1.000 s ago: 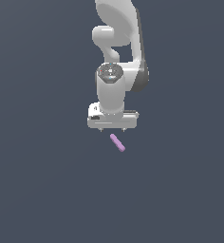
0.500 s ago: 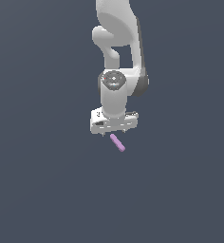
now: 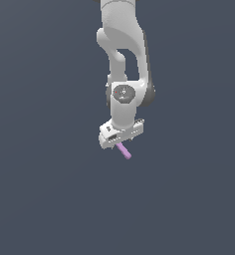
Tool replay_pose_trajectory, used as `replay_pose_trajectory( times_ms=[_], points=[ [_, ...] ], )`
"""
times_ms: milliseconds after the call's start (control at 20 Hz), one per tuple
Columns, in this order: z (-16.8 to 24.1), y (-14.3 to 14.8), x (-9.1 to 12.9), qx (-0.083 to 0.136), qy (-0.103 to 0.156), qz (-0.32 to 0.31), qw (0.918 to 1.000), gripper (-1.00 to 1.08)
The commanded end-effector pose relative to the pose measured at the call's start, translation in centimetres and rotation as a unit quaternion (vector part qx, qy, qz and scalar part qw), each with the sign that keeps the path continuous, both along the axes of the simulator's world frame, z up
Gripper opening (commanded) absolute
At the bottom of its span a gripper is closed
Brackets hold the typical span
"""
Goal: Pick up the object and move it to a goal position.
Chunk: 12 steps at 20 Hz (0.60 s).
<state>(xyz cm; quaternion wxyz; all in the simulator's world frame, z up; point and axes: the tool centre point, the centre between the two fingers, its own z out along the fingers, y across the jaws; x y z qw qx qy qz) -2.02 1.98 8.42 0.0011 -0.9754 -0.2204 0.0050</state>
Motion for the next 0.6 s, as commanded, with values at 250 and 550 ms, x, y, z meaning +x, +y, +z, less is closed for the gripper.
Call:
replay_pose_trajectory(
  times_ms=[250,550],
  points=[
    [-1.6,0.6,-0.2,0.000,-0.004,0.065,0.9979,1.00],
    [-2.0,0.8,-0.3,0.000,-0.005,0.081,0.9967,1.00]
  ],
)
